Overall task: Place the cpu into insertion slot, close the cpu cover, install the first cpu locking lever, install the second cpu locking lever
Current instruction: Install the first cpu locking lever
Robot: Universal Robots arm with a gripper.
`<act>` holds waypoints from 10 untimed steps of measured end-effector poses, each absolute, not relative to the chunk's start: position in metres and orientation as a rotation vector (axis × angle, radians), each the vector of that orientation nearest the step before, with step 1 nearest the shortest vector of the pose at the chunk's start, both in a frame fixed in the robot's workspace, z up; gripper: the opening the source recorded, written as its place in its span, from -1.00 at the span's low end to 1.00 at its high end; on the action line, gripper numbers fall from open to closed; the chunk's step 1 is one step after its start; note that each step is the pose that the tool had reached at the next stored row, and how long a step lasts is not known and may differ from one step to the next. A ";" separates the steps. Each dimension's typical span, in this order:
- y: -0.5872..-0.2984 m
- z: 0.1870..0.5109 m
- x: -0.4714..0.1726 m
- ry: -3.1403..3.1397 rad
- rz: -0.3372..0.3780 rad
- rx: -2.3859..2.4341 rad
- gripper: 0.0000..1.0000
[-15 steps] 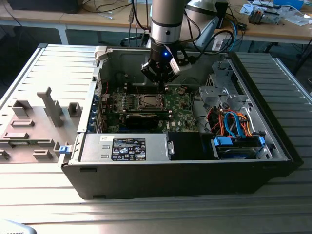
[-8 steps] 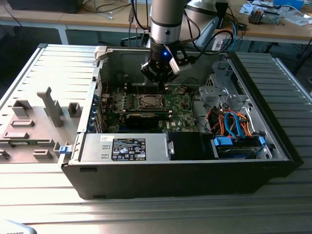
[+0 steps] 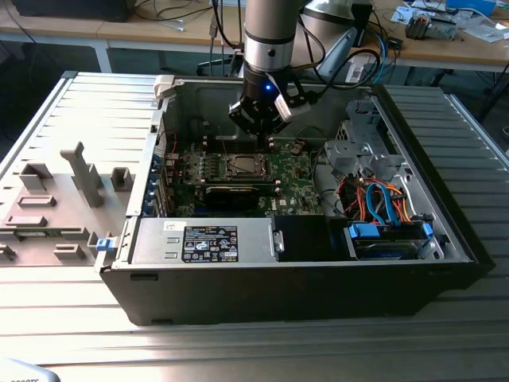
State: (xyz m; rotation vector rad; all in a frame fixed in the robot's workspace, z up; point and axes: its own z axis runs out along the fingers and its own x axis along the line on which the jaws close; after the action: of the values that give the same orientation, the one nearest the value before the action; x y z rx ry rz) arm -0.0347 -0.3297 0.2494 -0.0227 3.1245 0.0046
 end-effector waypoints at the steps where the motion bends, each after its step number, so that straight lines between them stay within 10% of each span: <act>1: -0.330 0.249 -0.035 3.125 0.005 -0.023 -0.79; 10: -0.330 0.249 -0.035 3.124 0.005 -0.023 -0.79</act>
State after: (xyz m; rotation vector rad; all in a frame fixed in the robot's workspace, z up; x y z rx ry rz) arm -0.0351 -0.3297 0.2494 -0.0225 3.1245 0.0046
